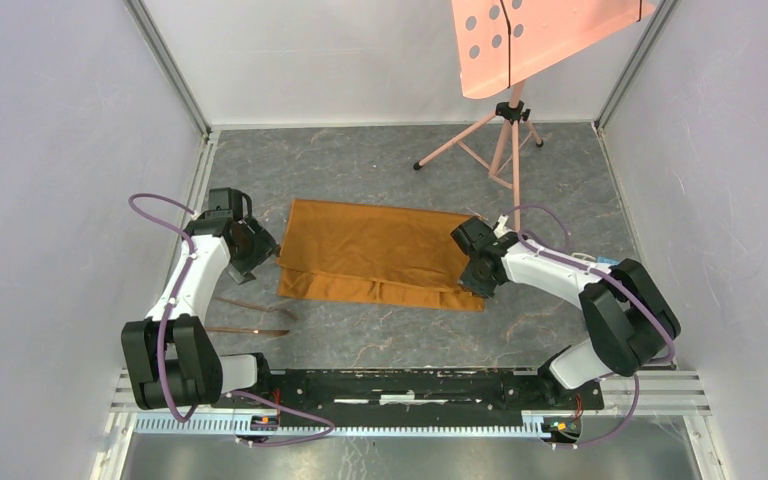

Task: Fold the napkin into a case and place the utensils inside
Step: Smooth out the rectangle-folded napkin at the center of the board.

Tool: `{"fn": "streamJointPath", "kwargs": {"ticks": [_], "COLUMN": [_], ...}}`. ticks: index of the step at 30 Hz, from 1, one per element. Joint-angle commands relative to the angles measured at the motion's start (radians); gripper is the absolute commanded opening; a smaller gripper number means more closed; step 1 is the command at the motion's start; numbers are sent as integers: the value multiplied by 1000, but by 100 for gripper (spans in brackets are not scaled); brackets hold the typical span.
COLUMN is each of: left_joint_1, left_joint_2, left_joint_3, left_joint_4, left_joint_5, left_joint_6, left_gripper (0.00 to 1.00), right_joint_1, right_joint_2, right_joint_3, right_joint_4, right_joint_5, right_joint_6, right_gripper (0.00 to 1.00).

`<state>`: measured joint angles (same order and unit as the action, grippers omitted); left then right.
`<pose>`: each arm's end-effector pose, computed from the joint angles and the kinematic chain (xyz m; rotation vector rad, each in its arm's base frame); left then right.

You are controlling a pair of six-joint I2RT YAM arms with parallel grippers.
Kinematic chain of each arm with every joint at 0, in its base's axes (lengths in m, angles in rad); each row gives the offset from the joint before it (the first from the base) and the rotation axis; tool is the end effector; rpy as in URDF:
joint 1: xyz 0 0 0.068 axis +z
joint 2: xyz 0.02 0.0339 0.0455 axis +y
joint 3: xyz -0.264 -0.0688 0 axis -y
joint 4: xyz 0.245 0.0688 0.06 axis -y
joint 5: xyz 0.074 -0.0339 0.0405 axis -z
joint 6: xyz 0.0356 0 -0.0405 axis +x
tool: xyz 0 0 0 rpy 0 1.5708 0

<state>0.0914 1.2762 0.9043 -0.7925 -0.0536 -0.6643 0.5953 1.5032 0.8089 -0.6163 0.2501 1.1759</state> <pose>0.2355 0.0235 0.2324 -1.0232 2.5370 -0.0889 0.2175 0.1367 0.1614 0.8408 2.6546 0.0606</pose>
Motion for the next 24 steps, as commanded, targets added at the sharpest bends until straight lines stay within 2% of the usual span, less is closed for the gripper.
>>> {"fn": "streamJointPath", "kwargs": {"ticks": [1,6,15,24], "left_joint_1": [-2,-3,-11,-28], "left_joint_2": [-6,6,10,67], "left_joint_3": [14,15,17,15], "left_joint_4": [-7,-6,-7,10], "left_joint_5": [-43,-40,-46,-72], "left_joint_6": [48,46,49,46], "left_gripper": [78,78,79,78], "right_joint_1": [3,4,4,6], "right_joint_2": [6,9,-5,-94], "right_joint_3": [44,46,38,-14], "right_joint_4": [-15,-13,-4,6], "right_joint_5": [47,48,49,49], "right_joint_6": [30,28,14,5], "right_gripper": [33,25,0,0]}}
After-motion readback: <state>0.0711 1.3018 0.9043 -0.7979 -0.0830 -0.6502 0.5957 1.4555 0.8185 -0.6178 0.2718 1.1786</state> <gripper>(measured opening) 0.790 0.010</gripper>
